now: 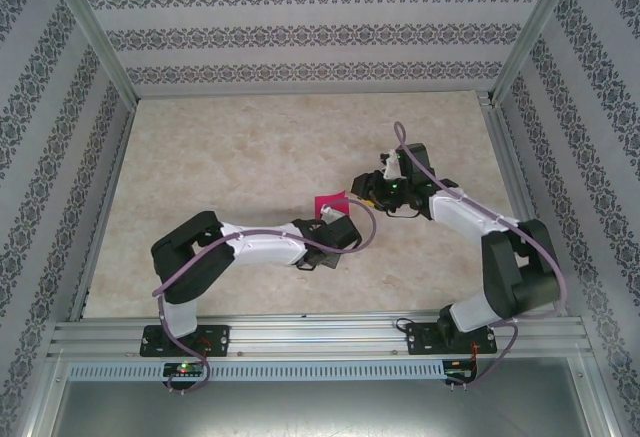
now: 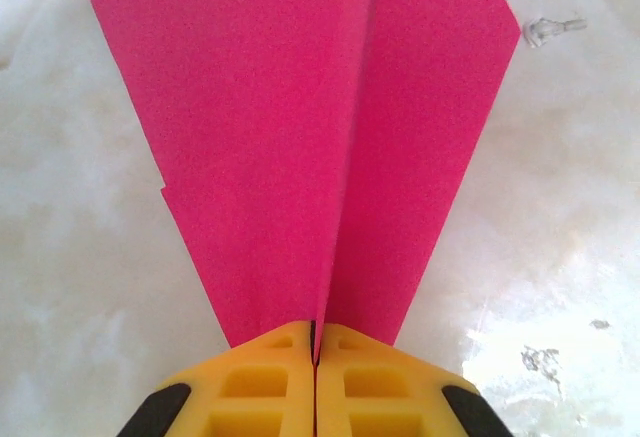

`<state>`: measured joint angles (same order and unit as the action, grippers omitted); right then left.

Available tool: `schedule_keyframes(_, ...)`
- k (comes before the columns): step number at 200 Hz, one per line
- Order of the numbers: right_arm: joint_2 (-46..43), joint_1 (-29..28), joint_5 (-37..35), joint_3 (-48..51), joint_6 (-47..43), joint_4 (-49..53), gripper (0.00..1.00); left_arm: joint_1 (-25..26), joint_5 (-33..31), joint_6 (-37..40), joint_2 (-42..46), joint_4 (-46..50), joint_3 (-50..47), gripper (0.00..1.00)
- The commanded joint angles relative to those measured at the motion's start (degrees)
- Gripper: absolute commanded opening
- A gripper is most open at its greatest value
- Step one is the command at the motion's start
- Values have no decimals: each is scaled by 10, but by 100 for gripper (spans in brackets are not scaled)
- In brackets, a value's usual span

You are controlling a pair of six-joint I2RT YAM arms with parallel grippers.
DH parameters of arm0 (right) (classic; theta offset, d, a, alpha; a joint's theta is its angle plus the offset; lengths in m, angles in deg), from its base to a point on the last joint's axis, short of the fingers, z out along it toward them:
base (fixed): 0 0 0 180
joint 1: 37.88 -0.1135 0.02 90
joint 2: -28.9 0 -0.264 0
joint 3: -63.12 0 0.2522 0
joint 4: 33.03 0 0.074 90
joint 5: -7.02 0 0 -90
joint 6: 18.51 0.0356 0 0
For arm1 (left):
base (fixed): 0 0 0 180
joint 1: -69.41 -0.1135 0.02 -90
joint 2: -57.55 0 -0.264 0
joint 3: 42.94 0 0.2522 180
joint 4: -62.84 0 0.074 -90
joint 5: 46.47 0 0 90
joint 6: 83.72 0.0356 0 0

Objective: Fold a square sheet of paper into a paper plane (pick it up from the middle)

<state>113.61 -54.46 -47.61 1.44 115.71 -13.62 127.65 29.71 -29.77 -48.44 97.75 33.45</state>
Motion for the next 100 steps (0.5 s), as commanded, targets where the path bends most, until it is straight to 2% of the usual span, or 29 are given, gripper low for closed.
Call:
schedule_keyframes(1,-36,3,-28,28,-19,38,41,-28,73,9,39,-78,-43,8)
schedule_keyframes(46,-85,-5,-31,80,9,16,42,-82,205,-10,69,-194,-119,8)
schedule_keyframes(100,-100,-39,-46,111,33,-15,40,-124,298,-21,58,-248,-146,8)
